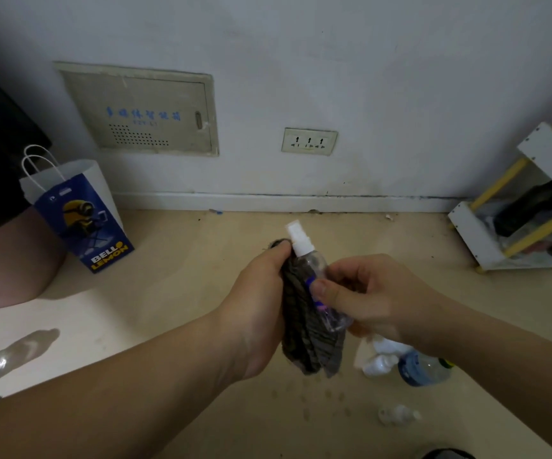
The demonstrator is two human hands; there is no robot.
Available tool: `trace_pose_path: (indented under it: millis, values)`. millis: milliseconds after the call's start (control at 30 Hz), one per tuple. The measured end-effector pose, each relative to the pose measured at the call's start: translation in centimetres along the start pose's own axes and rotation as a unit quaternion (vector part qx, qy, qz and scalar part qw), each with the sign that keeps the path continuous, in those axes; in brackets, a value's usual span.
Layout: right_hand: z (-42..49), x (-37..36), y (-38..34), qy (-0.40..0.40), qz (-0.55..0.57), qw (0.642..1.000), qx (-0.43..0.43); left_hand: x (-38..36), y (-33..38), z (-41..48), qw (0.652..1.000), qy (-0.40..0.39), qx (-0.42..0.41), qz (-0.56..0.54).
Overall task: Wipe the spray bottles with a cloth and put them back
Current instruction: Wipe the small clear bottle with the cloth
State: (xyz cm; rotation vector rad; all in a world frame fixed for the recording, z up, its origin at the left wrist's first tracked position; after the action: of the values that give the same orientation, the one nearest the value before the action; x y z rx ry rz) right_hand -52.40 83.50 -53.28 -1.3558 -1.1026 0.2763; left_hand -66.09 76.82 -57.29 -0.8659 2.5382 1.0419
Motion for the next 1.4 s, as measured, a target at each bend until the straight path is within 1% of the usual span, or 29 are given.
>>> trace_pose_path:
  millis: [67, 133, 200, 267, 333, 400, 467, 533, 567, 633, 700, 767, 833, 867, 933, 1033, 1100, 1133, 1167, 1200, 1233, 1267, 1300, 1333, 1400]
  values:
    - [0.2, -0.1, 0.2, -0.001, 0.034, 0.999, 0.004, 0.1, 0.0, 0.1, 1.000, -0.004, 0.012, 0.001]
    - [0.2, -0.1, 0.3, -0.002, 0.092, 0.996, 0.002, 0.4, 0.0, 0.3, 1.000, 0.003, 0.025, 0.013]
    - [0.2, -0.4, 0.1, -0.019, 0.120, 0.993, -0.008, 0.3, 0.0, 0.3, 0.999, 0.006, 0.031, 0.015]
    - [0.1, -0.6, 0.0, -0.028, 0.113, 0.993, -0.031, 0.0, 0.3, 0.0, 0.999, 0.011, 0.017, 0.028]
    - [0.4, -0.5, 0.1, -0.002, 0.103, 0.993, -0.065, -0.3, 0.9, -0.3, 0.999, 0.021, -0.015, 0.035]
    - [0.7, -0.4, 0.4, 0.021, 0.082, 0.992, -0.098, -0.1, 1.6, -0.2, 0.999, 0.029, -0.041, 0.018]
    - [0.7, -0.5, 0.7, 0.028, 0.037, 0.993, -0.109, 0.3, 2.1, 0.1, 0.997, 0.059, -0.058, -0.004]
    - [0.6, -0.7, 0.9, 0.044, 0.009, 0.994, -0.104, 0.0, 1.5, 0.4, 0.998, 0.052, -0.039, -0.009]
    - [0.5, -0.7, 1.1, 0.056, 0.014, 0.993, -0.105, -0.4, 0.9, 0.6, 0.999, 0.046, -0.024, -0.007]
    - [0.4, -0.6, 1.2, 0.079, 0.047, 0.990, -0.104, -0.9, -0.6, 0.7, 0.999, 0.038, 0.004, -0.025]
    - [0.3, -0.2, 0.8, 0.084, 0.077, 0.990, -0.087, -1.1, -1.8, 0.9, 0.999, 0.020, 0.027, -0.025]
    - [0.1, -0.2, 0.3, 0.078, 0.126, 0.987, -0.058, -1.0, -2.1, 0.4, 0.999, -0.008, 0.031, -0.003]
    - [-0.1, -0.7, -0.1, 0.069, 0.172, 0.982, -0.032, -0.4, -1.6, 0.1, 0.999, -0.025, 0.028, -0.012]
    - [-0.1, -0.9, -0.1, 0.070, 0.175, 0.982, -0.020, -0.4, -1.3, -0.3, 0.998, -0.041, 0.032, -0.018]
    - [0.1, -1.1, -0.1, 0.085, 0.122, 0.989, 0.012, -0.6, -0.7, -1.0, 0.996, -0.071, 0.046, -0.036]
    - [0.6, -0.9, 0.0, 0.084, -0.010, 0.996, 0.034, -1.1, 0.2, -1.9, 0.993, -0.095, 0.052, -0.053]
    - [0.9, -0.4, 0.0, 0.080, -0.112, 0.990, 0.038, -1.1, 1.0, -1.8, 0.996, -0.068, 0.030, -0.052]
    - [0.9, -0.1, -0.2, 0.086, -0.148, 0.984, 0.039, -0.9, 1.4, -1.7, 0.998, -0.042, 0.015, -0.052]
    - [0.9, 0.4, -0.5, 0.103, -0.156, 0.982, 0.038, -0.7, 1.6, -1.7, 0.999, -0.012, -0.002, -0.045]
    - [0.8, 0.9, -0.7, 0.125, -0.133, 0.983, 0.028, -0.4, 1.7, -1.6, 0.999, 0.024, -0.018, -0.034]
    - [0.6, 1.4, -0.9, 0.147, -0.070, 0.987, 0.011, -0.1, 1.8, -1.5, 0.998, 0.050, -0.038, -0.018]
    - [0.4, 1.8, -1.0, 0.163, 0.022, 0.986, -0.010, 0.1, 1.8, -1.5, 0.996, 0.067, -0.057, -0.002]
    - [0.3, 2.0, -1.0, 0.176, 0.115, 0.977, -0.032, 0.2, 1.8, -1.6, 0.994, 0.082, -0.075, 0.012]
    - [0.1, 2.0, -1.1, 0.187, 0.186, 0.963, -0.049, 0.3, 1.8, -1.6, 0.991, 0.098, -0.089, 0.027]
    - [0.0, 2.0, -0.7, 0.208, 0.254, 0.942, -0.075, 0.3, 1.9, -1.5, 0.986, 0.114, -0.109, 0.057]
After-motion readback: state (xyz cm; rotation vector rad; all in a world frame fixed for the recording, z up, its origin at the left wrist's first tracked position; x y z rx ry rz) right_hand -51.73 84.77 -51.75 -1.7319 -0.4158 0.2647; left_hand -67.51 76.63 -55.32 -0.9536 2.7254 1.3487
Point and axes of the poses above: each hand's wrist, its own z-axis towards the middle knuckle, its own x-axis out of the back of the hand, y = z × x, the point moved 3 cm from there along z, towards the middle knuckle, and after that the axes turned 9 degrees about x, right-handed, at the moved point
